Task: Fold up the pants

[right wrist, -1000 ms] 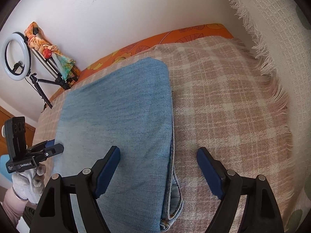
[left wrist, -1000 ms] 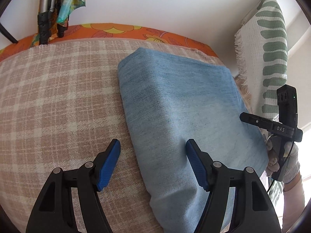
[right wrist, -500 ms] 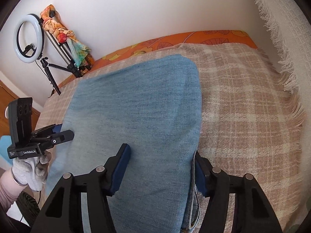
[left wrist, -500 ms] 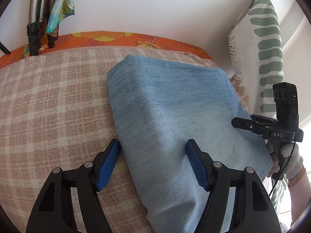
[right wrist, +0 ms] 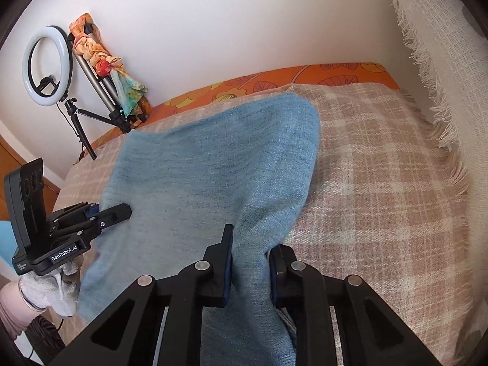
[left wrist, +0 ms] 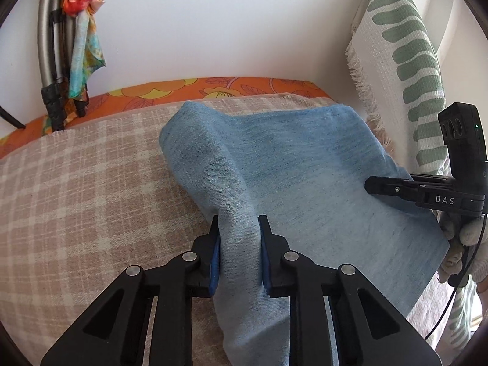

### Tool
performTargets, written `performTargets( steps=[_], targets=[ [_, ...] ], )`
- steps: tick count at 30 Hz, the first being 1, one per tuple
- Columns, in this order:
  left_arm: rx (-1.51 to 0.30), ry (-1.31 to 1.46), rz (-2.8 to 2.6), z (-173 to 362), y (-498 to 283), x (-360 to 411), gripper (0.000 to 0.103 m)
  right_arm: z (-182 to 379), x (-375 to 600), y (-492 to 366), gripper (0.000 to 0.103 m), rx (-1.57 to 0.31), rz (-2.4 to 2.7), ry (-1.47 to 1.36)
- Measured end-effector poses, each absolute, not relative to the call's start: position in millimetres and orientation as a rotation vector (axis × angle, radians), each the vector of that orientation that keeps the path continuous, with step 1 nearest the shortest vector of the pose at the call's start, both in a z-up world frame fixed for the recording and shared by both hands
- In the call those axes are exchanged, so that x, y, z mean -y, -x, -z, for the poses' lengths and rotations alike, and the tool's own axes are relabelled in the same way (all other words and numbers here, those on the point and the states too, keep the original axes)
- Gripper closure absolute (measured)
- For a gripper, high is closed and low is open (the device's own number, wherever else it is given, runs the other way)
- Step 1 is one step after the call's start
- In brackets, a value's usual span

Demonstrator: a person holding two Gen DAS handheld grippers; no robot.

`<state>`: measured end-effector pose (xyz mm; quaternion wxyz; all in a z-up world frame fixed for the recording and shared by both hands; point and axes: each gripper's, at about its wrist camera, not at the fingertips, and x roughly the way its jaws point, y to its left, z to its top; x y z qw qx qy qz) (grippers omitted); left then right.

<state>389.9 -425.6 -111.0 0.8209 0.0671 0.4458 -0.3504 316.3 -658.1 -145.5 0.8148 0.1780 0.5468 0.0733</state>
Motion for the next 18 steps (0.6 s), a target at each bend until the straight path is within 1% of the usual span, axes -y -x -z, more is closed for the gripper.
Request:
performTargets(
  steps=[5, 18],
  targets=[
    [-0.924, -0.132, 0.753, 103, -387, 421, 0.089, 137, 657, -309, 0.087, -1.145, -0.131, -0.361],
    [-0.861, -0.113, 0.773, 88, -374, 416, 0.091, 110, 648, -292, 0.09, -1.083, -0.084, -0.309]
  ],
)
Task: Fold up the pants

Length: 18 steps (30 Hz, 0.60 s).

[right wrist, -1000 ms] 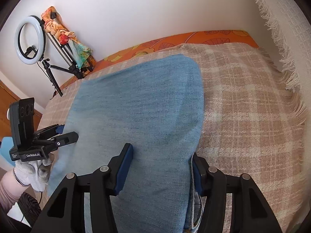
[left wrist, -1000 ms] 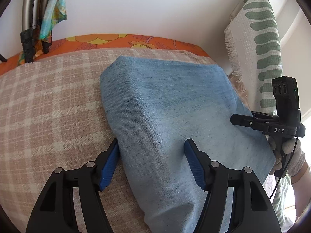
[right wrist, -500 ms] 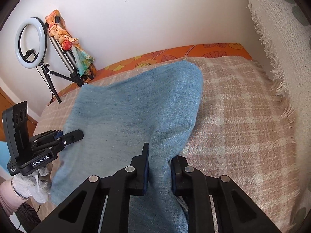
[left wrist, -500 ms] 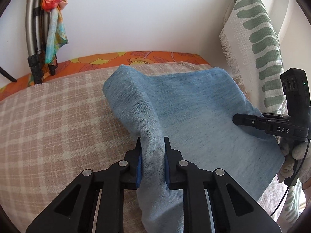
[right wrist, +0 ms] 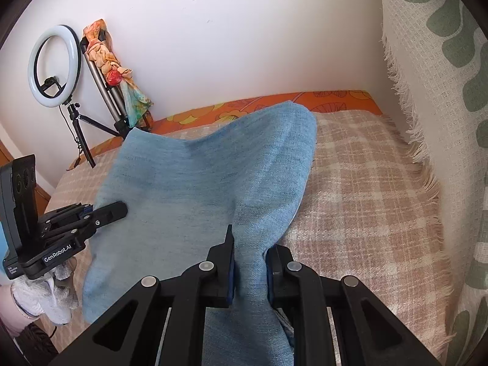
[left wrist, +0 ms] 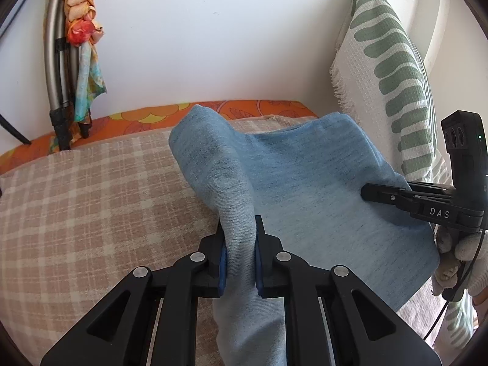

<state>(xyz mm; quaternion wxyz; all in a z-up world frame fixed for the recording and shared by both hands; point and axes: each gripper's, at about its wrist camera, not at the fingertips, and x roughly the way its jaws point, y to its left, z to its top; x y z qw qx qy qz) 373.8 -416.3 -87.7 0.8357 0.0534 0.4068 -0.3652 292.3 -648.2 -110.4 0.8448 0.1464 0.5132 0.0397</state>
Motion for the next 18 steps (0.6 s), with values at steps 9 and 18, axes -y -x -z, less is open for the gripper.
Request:
performTargets(
  steps=[9, 18],
  targets=[
    [-0.84, -0.089, 0.789, 73, -371, 407, 0.091, 91, 640, -288, 0.09, -1.047, -0.084, -0.305],
    [-0.794, -0.065, 0.775, 51, -385, 401, 0.092, 67, 629, -306, 0.091, -0.986, -0.099, -0.289]
  ],
)
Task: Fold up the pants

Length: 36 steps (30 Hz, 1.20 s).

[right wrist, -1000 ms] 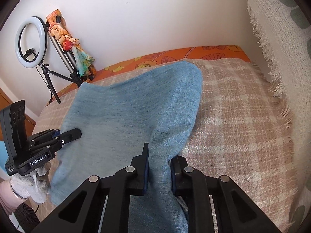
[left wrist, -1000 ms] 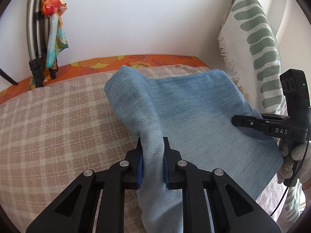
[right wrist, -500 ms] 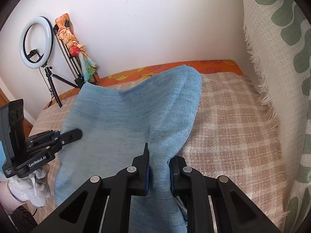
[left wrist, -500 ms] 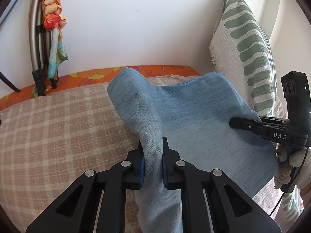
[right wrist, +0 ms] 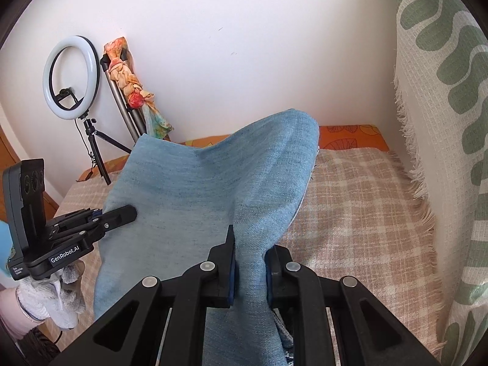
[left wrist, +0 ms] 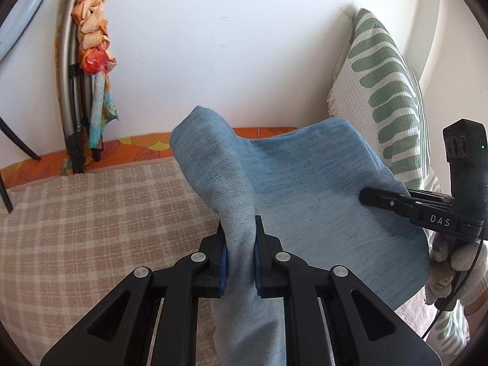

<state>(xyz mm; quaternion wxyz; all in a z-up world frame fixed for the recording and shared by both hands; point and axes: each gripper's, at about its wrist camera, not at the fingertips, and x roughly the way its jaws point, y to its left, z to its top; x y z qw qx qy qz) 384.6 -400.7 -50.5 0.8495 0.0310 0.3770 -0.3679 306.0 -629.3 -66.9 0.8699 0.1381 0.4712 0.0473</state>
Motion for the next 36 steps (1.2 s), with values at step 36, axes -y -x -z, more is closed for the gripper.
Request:
performTargets(
  steps=[36],
  targets=[
    [-0.785, -0.156, 0.629, 74, -517, 473, 0.092, 126, 645, -477, 0.092, -1.002, 0.01, -0.231]
  ],
)
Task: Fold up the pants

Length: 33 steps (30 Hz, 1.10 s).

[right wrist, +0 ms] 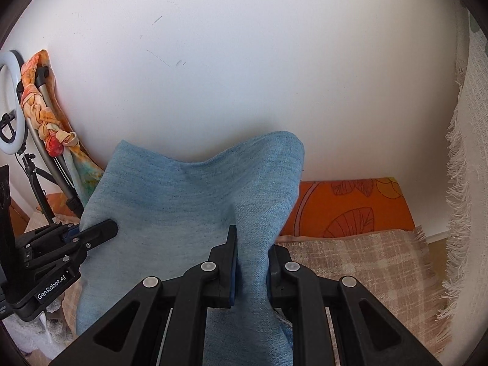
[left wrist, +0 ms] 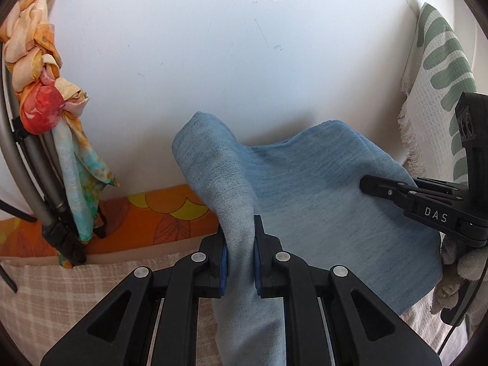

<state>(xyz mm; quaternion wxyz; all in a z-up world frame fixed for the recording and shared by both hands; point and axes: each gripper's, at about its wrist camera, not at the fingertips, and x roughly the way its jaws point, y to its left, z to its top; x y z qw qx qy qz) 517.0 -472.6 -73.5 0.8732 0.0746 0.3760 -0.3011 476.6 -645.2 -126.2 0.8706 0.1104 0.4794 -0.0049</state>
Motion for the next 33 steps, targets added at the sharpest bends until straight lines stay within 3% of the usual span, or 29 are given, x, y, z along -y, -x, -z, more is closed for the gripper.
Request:
performTargets(
  steps=[2, 6, 14, 17, 31, 33],
  targets=[
    [-0.8, -0.156, 0.635, 76, -520, 474, 0.091, 132, 647, -478, 0.089, -1.019, 0.028, -0.205],
    [-0.784, -0.206, 0.58, 75, -522, 480, 0.081, 137, 649, -477, 0.066, -1.053, 0.092, -0.126],
    [-0.773, -0.183, 0.564, 62, -522, 470, 0.08, 121, 651, -464, 0.064, -1.023, 0.129, -0.136],
    [-0.762, -0.192, 0.57, 56, -515, 469, 0.08, 112, 652, -459, 0.055, -1.007, 0.132, -0.143],
    [-0.686, -0.197, 0.611, -18, -457, 415, 0.08, 15, 605, -430, 0.034, -0.925, 0.098, -0.144],
    [-0.665, -0.191, 0.615, -32, -445, 404, 0.072, -2, 593, -422, 0.03, -0.912, 0.096, -0.139]
  ],
)
